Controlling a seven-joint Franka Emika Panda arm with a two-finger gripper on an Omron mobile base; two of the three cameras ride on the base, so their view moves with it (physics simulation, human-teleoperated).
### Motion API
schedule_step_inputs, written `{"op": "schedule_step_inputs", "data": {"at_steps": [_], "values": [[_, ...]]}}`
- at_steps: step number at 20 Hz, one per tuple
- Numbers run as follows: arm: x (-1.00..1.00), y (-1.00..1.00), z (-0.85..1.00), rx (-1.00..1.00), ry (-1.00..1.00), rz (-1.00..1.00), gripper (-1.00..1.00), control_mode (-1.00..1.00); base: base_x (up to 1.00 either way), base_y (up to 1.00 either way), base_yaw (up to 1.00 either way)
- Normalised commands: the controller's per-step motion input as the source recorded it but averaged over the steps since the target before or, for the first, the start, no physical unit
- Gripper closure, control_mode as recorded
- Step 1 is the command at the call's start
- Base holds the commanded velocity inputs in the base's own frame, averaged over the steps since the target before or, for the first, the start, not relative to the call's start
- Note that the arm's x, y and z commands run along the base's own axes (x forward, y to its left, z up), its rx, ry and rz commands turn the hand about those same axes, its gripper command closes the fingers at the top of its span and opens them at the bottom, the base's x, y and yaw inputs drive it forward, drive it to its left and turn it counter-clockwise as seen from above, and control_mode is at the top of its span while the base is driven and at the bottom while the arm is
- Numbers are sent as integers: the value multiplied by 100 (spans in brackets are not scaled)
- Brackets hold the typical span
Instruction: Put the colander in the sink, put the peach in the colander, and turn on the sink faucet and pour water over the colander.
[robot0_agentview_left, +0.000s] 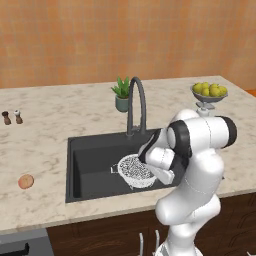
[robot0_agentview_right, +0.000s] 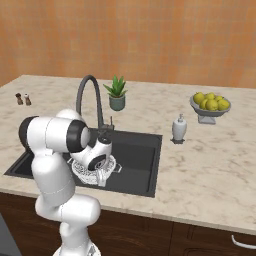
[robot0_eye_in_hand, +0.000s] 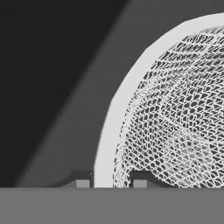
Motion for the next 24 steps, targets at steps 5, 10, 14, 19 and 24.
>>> {"op": "schedule_step_inputs", "data": {"at_steps": [5, 10, 14, 19, 24], "values": [[-19, 0, 6, -2, 0, -1, -100, -100, 0, 0, 0], [-45, -6, 71, 0, 0, 0, -100, -100, 0, 0, 0], [-16, -1, 100, 0, 1, 0, -100, -100, 0, 0, 0], [-35, 0, 100, 3, 11, -19, -100, -100, 0, 0, 0], [-50, 0, 100, 3, 24, -36, -100, -100, 0, 0, 0]]}}
